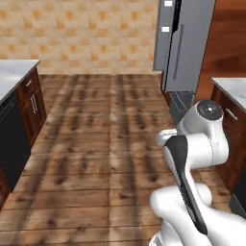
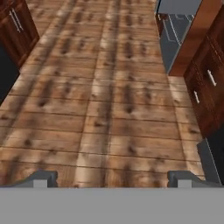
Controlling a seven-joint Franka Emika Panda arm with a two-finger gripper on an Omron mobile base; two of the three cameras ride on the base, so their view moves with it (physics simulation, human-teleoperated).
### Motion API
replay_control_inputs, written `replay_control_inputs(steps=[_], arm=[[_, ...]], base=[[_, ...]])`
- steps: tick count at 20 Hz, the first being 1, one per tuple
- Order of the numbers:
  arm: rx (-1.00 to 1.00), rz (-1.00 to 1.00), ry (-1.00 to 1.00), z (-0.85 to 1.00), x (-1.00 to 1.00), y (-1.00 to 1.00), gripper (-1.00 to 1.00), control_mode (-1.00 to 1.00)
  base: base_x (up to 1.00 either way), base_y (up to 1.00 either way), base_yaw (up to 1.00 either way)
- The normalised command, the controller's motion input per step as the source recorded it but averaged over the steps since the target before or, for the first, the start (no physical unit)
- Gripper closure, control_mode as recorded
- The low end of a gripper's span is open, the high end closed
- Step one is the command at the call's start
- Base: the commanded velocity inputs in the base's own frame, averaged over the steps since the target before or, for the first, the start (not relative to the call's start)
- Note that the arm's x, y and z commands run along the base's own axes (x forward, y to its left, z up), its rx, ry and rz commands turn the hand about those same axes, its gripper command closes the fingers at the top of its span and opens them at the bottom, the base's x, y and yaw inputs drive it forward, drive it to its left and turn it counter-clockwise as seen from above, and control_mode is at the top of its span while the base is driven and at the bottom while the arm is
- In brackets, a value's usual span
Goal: Take a sugar cube from the saucer and place it inside the coffee. Then, grab milk from the fridge and place it next to the coffee on the counter to sweeten the coffee.
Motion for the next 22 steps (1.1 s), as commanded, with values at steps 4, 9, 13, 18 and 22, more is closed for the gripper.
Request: replay_control_inputs(steps=[4,9,13,18,22], arm=[[0.00,0.00,0.00,0.00,0.00,0.00,-1.00,1.00],[0.00,0.00,0.00,0.00,0.00,0.00,-1.00,1.00],[0.00,0.00,0.00,0.00,0.00,0.00,-1.00,1.00],[0.00,0.00,0.00,0.00,0.00,0.00,-1.00,1.00],[0.00,0.00,0.00,0.00,0.00,0.00,-1.00,1.00]], base=[[1.00,0.41,-0.17],[1.00,0.00,-0.15],[1.00,0.00,-0.12],[1.00,0.16,-0.15],[1.00,0.41,-0.18]])
